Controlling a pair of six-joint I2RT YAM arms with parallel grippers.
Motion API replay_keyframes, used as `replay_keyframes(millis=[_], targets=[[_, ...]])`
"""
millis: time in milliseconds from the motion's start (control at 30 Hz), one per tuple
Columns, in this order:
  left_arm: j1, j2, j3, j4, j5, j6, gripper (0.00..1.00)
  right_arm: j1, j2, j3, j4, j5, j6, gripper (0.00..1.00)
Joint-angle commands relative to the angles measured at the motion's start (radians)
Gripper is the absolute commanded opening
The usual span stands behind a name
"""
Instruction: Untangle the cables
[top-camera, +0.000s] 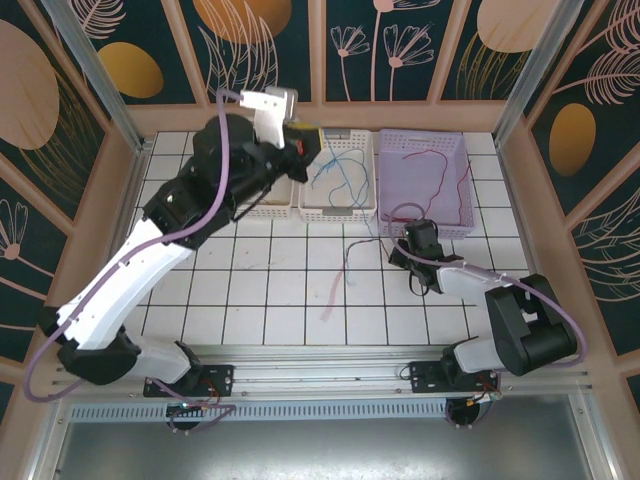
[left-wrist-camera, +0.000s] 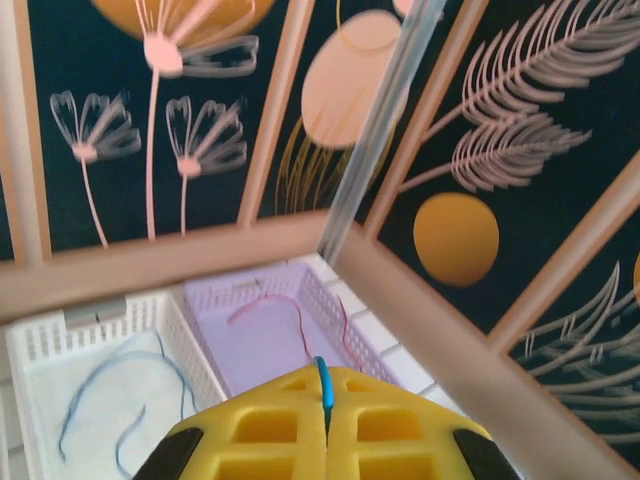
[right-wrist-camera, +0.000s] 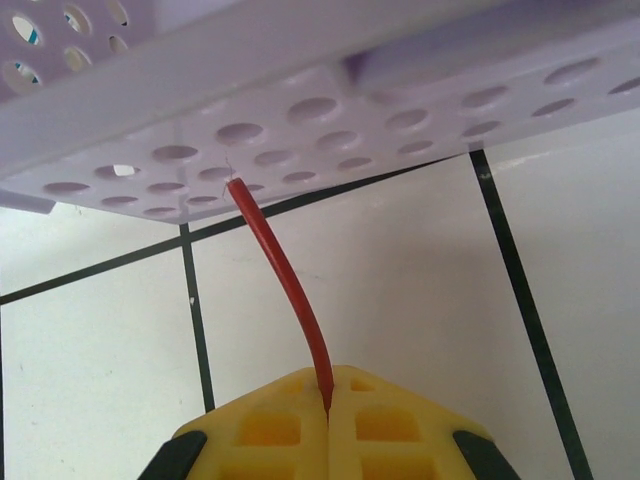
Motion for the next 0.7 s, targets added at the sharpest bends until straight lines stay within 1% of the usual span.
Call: replay_keyframes(millis=[0,100,167,267,433,600,667], targets=[[0.037,0.11,0.211,-0.103,0.013,0.07,0.0,0.005,-0.019,-0.026,-0.017,0.03,0.009,0.0],[0.053,0.222,0.456,-0.183,0.025,0.09,0.0,0.005,-0.022,-0.034,-0.021,0.038,0.012,0.0],[0.066,0.26,0.563,-0.2,0.03,0.094,0.0,0.003,-0.028,-0.036,-0.027,0.047,0.016,0.0],[0.09,0.227,0.567,-0.134,0.033,0.086,0.0,-0.001,-0.027,-0.039,-0.028,0.053,0.02,0.0],[0.097,0.21,0.577,-0.057,0.021,0.082,0.0,-0.004,-0.028,-0.04,-0.029,0.06,0.023,0.0],[0.109,0.237,0.671,-0.028,-0.015,0.096,0.0,-0.008,-0.039,-0.046,-0.029,0.067,0.028,0.0],[0.109,0.223,0.681,0.007,-0.05,0.11,0.0,-0.008,-0.048,-0.053,-0.028,0.073,0.031,0.0]])
